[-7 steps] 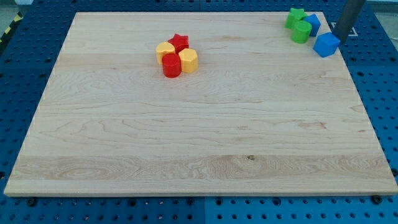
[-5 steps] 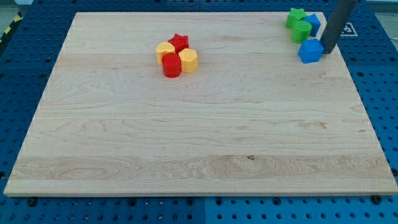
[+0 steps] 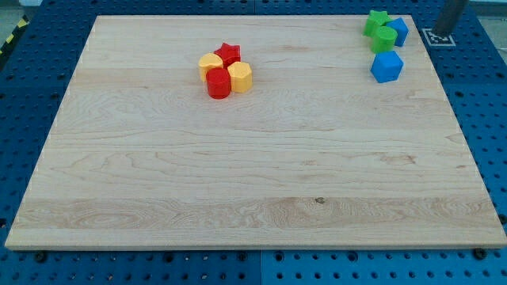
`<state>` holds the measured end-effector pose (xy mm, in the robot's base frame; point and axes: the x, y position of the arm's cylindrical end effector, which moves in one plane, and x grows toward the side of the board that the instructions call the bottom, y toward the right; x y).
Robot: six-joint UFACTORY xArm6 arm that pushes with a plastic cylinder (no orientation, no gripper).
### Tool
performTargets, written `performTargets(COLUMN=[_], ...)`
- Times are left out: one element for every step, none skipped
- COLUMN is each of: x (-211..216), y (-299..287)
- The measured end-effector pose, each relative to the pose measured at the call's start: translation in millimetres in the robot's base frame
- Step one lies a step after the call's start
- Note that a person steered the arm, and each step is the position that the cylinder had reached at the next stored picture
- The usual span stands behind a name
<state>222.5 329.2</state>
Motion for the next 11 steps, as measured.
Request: performTargets(x=[-30.6, -31.4, -31.6, -30.6, -30.5, -30.5, -30.6, -29.9, -29.9, -30.6, -30.6], y=[-19.9, -29.2, -53.6, -74.9, -110.5, -127.0, -97.6, -69.9, -73.7, -101.6, -107.0])
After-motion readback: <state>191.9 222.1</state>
